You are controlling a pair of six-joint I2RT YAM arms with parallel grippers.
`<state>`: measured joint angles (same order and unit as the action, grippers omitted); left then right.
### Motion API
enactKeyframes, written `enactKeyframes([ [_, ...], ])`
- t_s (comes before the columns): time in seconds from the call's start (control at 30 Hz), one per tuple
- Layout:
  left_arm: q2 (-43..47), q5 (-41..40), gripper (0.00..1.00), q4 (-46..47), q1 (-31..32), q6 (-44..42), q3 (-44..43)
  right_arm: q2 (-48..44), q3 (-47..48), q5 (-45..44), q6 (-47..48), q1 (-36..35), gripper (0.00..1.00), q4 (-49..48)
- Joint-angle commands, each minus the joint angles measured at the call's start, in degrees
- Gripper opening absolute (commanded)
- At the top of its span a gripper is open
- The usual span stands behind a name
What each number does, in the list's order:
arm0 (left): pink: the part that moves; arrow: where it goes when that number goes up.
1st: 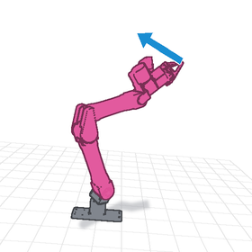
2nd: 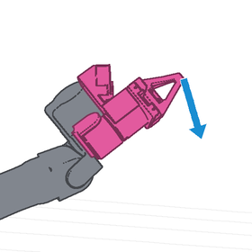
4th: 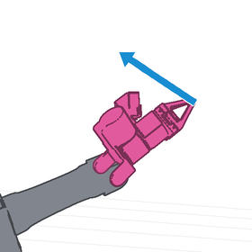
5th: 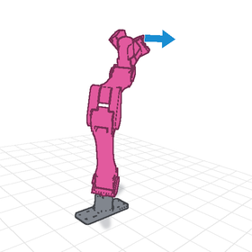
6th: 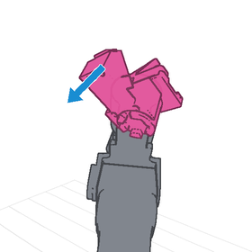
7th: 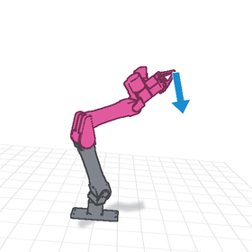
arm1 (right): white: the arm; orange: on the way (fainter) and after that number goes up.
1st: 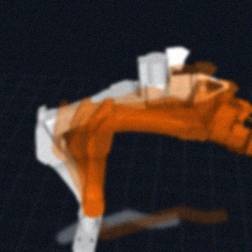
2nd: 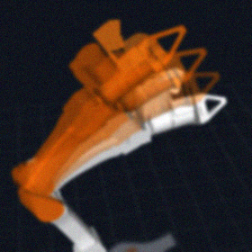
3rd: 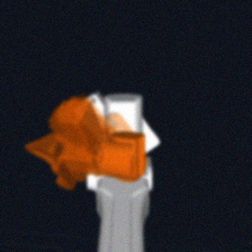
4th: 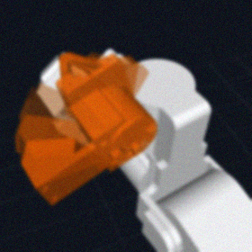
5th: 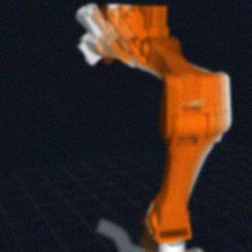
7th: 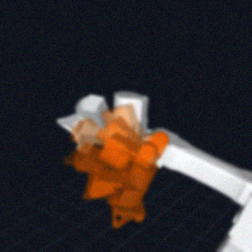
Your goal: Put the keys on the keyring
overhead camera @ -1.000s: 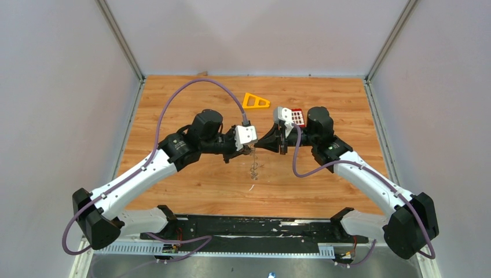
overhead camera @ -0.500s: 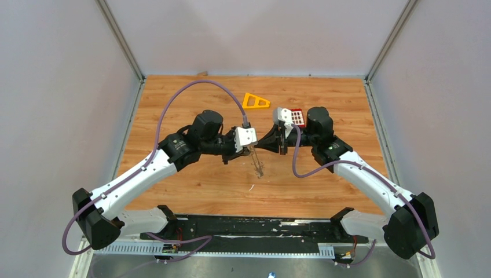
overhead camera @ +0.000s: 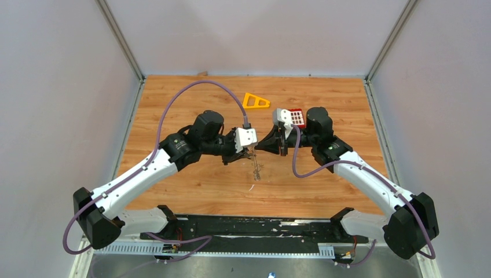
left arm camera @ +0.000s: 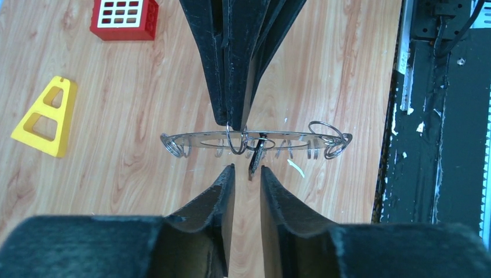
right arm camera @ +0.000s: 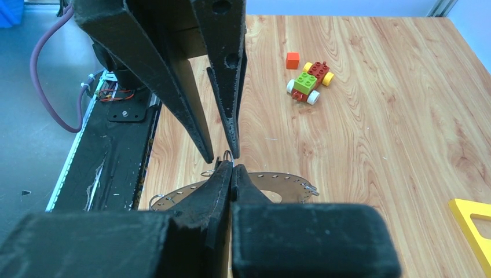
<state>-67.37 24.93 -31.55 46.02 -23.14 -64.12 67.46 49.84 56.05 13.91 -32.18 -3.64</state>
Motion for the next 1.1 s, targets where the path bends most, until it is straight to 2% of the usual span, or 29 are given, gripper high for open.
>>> enactKeyframes([
  [0.0,0.1,-0.1,0.33,0.6,-0.1,-0.7,-1.7,-1.5,1.3,1.9,1.1,-0.3,0.00,-1.7],
  [0.07,0.6,-0.6,0.37,1.6,-0.1,-0.5,-1.6,-1.6,1.3,2.2,1.1,-0.3,0.00,-1.7],
  [0.2,1.7,-1.0,0.38,4.1,-0.1,0.4,-1.7,-1.6,1.3,2.6,0.7,-0.3,0.00,-2.1],
  [0.57,0.9,3.9,0.31,7.6,-0.1,3.8,-1.5,-1.7,1.2,2.8,0.4,-0.3,0.00,-2.3],
  [0.7,0.2,4.7,0.23,7.5,-0.1,4.2,-1.5,-1.9,1.1,2.7,0.5,-0.3,0.00,-2.3],
  [0.93,-0.9,5.7,0.00,5.9,-0.1,4.2,-2.6,-1.9,1.0,2.2,0.8,-0.3,0.00,-2.3],
  [1.07,-2.2,4.4,0.00,1.2,-0.1,3.4,-6.1,-2.0,1.0,0.7,2.5,-0.3,0.01,-1.3],
])
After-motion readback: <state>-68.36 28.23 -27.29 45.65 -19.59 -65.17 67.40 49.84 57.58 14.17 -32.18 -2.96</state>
